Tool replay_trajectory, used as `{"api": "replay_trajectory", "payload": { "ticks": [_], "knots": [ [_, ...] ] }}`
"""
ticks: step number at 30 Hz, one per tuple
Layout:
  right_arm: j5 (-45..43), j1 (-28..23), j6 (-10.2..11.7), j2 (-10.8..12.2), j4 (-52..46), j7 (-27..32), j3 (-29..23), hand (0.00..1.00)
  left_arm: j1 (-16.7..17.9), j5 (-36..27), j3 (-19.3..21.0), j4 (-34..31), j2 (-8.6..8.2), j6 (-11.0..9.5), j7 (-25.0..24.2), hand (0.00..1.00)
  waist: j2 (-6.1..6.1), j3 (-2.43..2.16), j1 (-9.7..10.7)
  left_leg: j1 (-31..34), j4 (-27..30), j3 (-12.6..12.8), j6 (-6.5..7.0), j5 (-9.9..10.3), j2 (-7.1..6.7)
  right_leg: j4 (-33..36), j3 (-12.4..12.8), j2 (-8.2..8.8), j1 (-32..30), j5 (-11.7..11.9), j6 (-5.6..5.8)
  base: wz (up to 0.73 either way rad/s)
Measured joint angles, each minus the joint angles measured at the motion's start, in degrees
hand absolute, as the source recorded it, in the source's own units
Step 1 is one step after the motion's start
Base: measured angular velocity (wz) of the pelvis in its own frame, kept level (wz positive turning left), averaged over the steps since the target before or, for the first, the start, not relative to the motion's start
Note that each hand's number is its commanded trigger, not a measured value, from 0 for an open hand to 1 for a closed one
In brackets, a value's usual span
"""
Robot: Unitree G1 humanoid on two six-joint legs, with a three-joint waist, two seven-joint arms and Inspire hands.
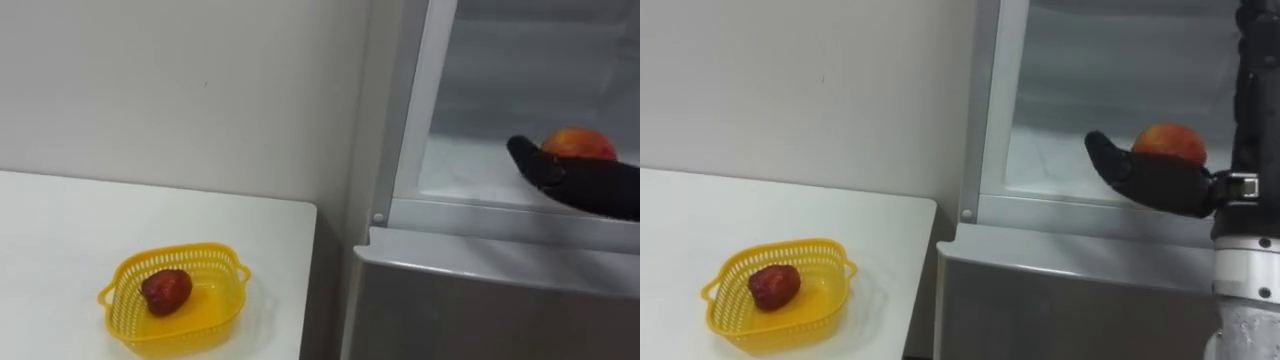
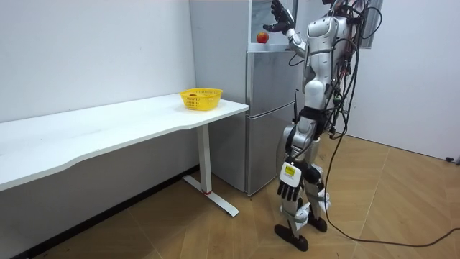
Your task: Retrieve from the upper fridge
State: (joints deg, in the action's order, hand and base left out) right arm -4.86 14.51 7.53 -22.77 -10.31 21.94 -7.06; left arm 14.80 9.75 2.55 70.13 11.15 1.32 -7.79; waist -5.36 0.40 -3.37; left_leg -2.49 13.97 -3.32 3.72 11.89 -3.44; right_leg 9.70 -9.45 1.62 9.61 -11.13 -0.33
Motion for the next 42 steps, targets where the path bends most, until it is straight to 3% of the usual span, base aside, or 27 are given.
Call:
{"api": "replay_trajectory", "payload": {
  "ticks": [6,8,14,20,29,39,42],
  "knots": [
    [2.38,1.64,-0.24,-0.09,5.54,-1.63,-0.01,0.0,0.48,-0.05,0.02,-0.48,0.3,1.11,-1.55,0.0,-0.56,-0.07,-0.19,-0.08,-0.02,-0.49,0.0,-0.02,-0.12,0.0,-0.34,0.06,0.15,-0.03,0.03,0.03],
    [4.75,2.61,-1.46,-0.56,7.37,-1.85,-0.02,0.0,0.63,-0.05,0.04,-0.91,0.55,1.26,-1.89,0.0,-1.07,-0.12,-0.25,-0.08,-0.02,-0.57,-0.01,-0.03,-0.13,-0.02,-0.37,0.05,0.14,-0.04,0.04,0.02],
    [8.84,5.57,-2.53,-2.53,11.98,-2.17,-0.02,0.0,0.9,-0.11,0.58,-2.28,1.1,1.24,-1.93,0.0,-2.22,0.18,-0.82,-0.01,0.65,-0.88,0.01,-0.01,-0.24,-0.02,-1.33,0.17,0.33,-0.03,0.05,0.03],
    [11.46,8.52,-2.61,-4.65,17.67,-2.14,-0.41,0.0,1.18,-0.1,0.7,-4.21,1.13,1.41,-1.81,0.0,-2.27,0.13,0.0,0.97,1.78,-1.85,0.17,0.17,-0.37,-0.04,-3.11,0.24,0.3,-0.03,0.06,0.11],
    [11.61,11.23,-5.37,-5.71,21.54,-2.03,-1.35,0.0,2.24,-0.03,0.72,-5.11,1.08,4.15,-0.17,0.0,-1.11,-0.72,1.48,1.08,1.76,-1.91,0.1,0.17,-0.42,0.0,-3.41,0.21,0.51,-0.03,0.06,0.0],
    [12.41,11.23,-8.03,-7.27,23.14,-2.2,-1.29,0.0,2.81,-0.03,0.8,-7.05,1.13,5.55,0.98,0.0,-2.0,-0.31,1.4,0.89,1.59,-1.63,-0.06,0.04,-0.32,0.0,-3.27,0.2,0.36,-0.03,0.05,-0.03],
    [13.53,11.23,-9.05,-7.35,23.37,-3.34,-1.27,0.0,2.79,0.01,1.75,-7.5,1.12,5.81,1.03,0.0,-2.25,-0.38,1.36,0.81,1.52,-1.61,-0.05,0.04,-0.32,0.0,-3.27,0.2,0.33,-0.03,0.05,0.0]
  ]
}}
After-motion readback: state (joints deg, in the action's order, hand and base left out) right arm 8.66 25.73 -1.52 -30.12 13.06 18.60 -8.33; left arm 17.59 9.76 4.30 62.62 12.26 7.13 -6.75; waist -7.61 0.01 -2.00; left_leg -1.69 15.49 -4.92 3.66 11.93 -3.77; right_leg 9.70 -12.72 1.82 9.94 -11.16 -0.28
